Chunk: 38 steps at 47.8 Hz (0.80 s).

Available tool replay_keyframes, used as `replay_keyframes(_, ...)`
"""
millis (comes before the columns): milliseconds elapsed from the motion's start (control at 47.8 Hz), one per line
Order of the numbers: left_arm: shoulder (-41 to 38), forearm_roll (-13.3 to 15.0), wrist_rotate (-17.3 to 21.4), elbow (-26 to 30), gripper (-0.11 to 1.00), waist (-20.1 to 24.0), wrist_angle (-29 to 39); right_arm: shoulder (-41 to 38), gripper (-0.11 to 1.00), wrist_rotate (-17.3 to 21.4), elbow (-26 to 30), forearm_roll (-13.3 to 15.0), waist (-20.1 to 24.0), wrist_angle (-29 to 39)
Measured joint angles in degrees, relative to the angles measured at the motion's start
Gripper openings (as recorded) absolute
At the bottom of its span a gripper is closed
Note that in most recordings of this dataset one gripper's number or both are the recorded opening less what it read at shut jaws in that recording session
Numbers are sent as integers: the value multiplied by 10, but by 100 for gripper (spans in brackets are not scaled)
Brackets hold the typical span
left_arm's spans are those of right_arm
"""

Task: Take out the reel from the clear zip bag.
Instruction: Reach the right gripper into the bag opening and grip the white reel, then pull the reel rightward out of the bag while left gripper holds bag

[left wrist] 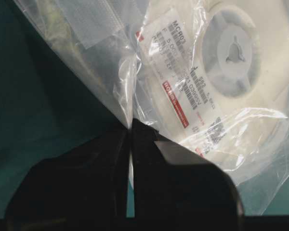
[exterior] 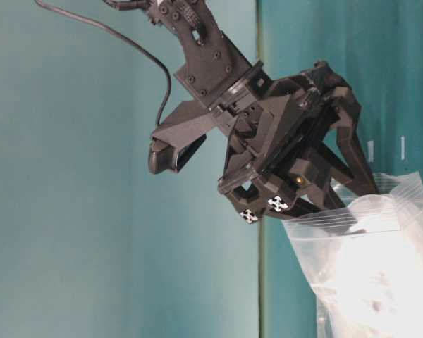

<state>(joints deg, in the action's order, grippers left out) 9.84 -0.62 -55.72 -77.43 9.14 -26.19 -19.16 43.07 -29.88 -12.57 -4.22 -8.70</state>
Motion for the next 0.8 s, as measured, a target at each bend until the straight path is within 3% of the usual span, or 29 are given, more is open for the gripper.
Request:
replay_keyframes(314, -4, 0, 0, 2, 0, 0, 1, -2, 75, 0, 3, 0, -1, 5)
replay_keyframes(398, -4, -1, 0, 3, 0, 0, 1, -1, 62, 0, 4, 0, -3, 23)
replay_keyframes(586, -4, -1, 0, 3, 0, 0, 1, -1, 19, 0, 6, -1, -11, 56)
replay_keyframes(795, -4, -1, 0, 3, 0, 0, 1, -1, 18, 0, 6, -2, -11, 52)
